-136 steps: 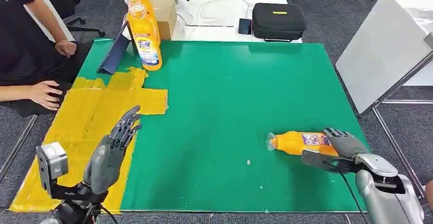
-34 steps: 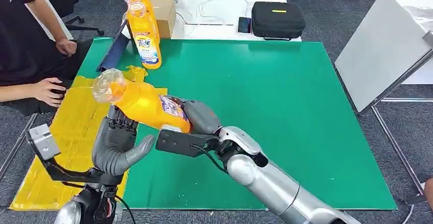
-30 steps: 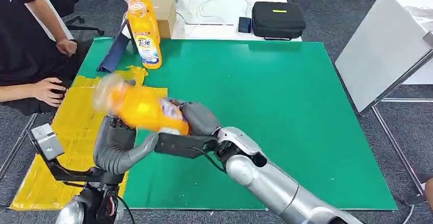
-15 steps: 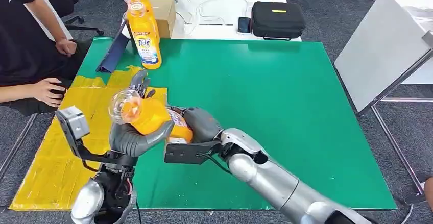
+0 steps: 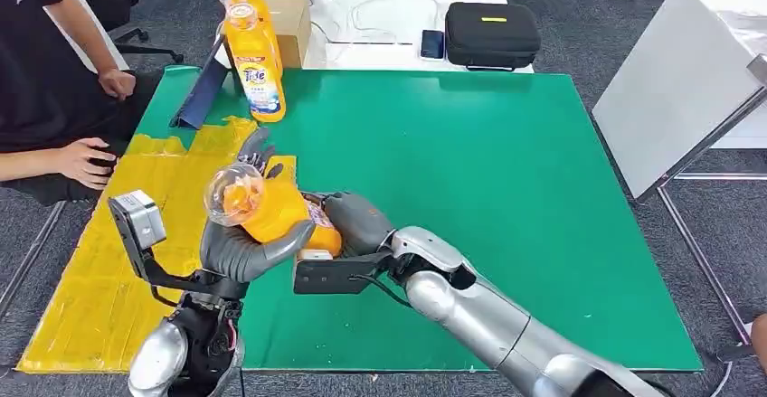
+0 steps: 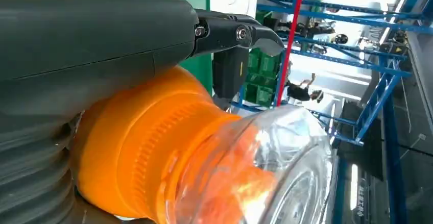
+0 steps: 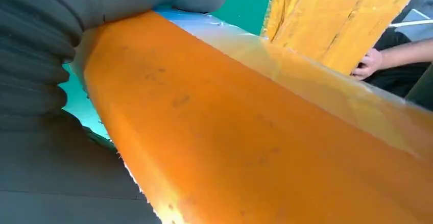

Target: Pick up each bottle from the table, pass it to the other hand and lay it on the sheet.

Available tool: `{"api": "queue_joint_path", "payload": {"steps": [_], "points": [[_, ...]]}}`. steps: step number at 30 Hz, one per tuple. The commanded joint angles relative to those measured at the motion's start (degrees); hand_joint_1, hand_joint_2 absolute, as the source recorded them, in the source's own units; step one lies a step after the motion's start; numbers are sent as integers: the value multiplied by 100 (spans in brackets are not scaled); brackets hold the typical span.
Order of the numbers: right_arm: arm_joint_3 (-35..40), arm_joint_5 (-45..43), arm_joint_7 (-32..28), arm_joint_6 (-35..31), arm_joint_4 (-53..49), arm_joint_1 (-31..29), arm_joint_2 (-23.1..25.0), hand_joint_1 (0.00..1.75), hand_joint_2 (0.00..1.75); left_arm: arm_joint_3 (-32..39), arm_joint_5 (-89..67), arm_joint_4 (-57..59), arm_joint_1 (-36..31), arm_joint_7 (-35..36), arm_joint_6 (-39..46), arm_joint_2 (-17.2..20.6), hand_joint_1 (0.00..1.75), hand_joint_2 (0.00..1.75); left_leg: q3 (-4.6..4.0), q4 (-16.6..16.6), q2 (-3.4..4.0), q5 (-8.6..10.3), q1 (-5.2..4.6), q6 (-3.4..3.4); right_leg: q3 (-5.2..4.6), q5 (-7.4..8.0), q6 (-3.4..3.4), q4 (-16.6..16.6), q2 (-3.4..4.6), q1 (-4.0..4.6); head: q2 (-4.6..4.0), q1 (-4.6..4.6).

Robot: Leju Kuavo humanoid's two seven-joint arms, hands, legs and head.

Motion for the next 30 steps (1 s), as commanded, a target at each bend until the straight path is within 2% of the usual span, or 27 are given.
{"api": "queue_joint_path", "payload": {"steps": [1, 30], "points": [[620, 107, -152, 224, 220, -58, -22, 175, 175, -330, 239, 216, -345, -208, -211, 194, 175, 175, 7, 0, -11, -1, 5, -13, 10, -2, -7, -2, -8, 4, 2, 0], [323, 318, 38, -194, 297, 15, -24, 175, 175, -223, 393, 76, -187, -278, -559, 161, 175, 175, 11, 2, -13, -5, 7, -20, 15, -5, -11, 0, -8, 5, 0, 0]]}}
